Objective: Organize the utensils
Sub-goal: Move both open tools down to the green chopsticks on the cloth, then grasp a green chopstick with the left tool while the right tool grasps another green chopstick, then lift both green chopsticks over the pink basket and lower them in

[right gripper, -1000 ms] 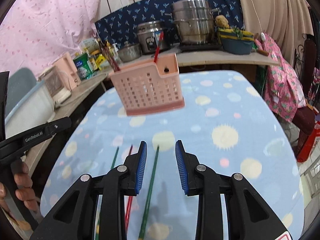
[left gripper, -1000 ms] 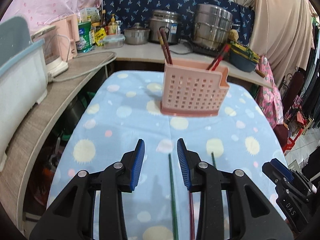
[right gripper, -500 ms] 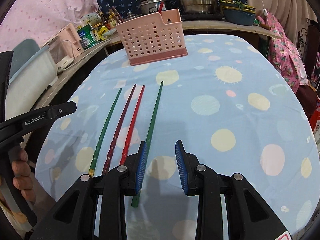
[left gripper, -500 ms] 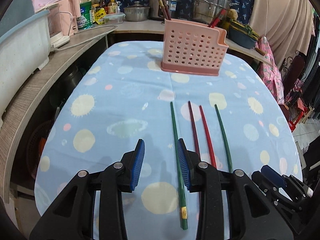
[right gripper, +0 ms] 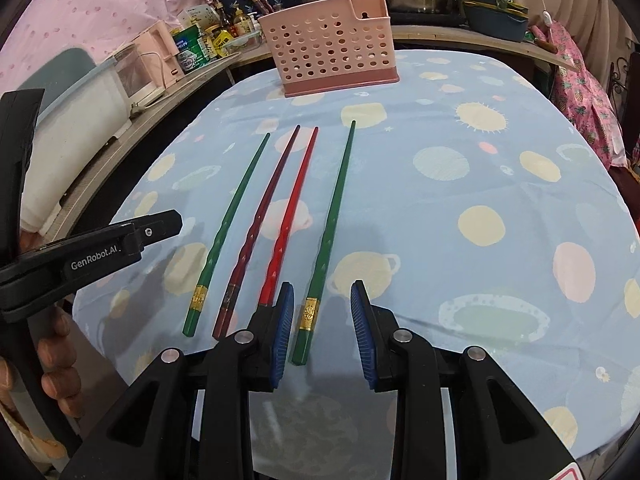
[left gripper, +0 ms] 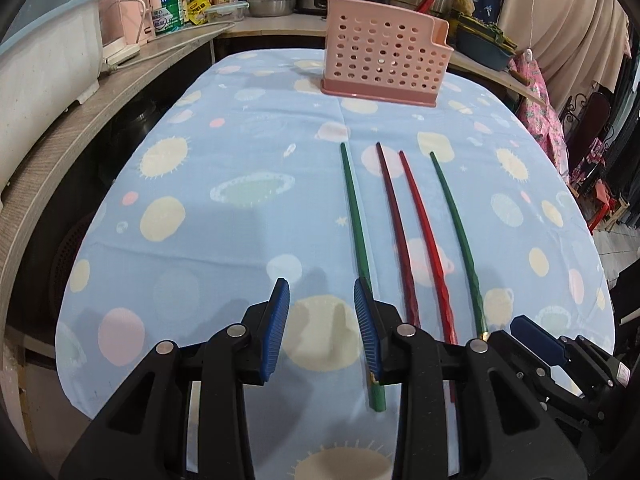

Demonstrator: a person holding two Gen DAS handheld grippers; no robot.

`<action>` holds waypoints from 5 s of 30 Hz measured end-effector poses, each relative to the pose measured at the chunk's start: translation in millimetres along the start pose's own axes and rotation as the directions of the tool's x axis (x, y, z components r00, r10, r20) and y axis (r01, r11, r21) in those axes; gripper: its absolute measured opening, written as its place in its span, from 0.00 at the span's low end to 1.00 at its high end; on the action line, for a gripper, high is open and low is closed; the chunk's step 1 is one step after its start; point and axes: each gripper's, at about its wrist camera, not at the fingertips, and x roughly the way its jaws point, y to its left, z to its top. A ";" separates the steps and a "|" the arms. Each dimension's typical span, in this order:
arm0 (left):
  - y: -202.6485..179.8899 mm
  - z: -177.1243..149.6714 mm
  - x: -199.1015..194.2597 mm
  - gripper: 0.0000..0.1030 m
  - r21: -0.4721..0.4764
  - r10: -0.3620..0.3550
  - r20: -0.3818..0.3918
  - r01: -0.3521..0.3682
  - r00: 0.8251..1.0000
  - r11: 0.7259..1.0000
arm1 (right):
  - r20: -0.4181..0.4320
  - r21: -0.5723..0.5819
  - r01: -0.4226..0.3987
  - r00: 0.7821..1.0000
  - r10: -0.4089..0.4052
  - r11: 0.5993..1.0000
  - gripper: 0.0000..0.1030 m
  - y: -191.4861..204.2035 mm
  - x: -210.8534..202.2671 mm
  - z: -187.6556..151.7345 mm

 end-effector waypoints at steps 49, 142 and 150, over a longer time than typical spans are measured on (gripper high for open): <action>-15.2 -37.1 10.1 0.12 0.077 -0.009 -0.083 0.015 0.997 0.997 | -0.005 0.034 0.042 0.999 -0.042 0.999 0.07 -13.3 4.0 -11.4; 4.3 165.7 -99.2 0.07 -0.018 -0.069 0.310 0.079 0.948 0.997 | 0.373 0.003 0.000 0.928 -0.001 1.000 0.08 -30.9 -100.4 179.7; -1.9 229.5 -118.7 0.07 -0.024 -0.104 0.397 0.124 0.912 0.992 | 0.458 0.012 -0.073 0.887 0.060 0.997 0.08 -27.1 -107.4 246.9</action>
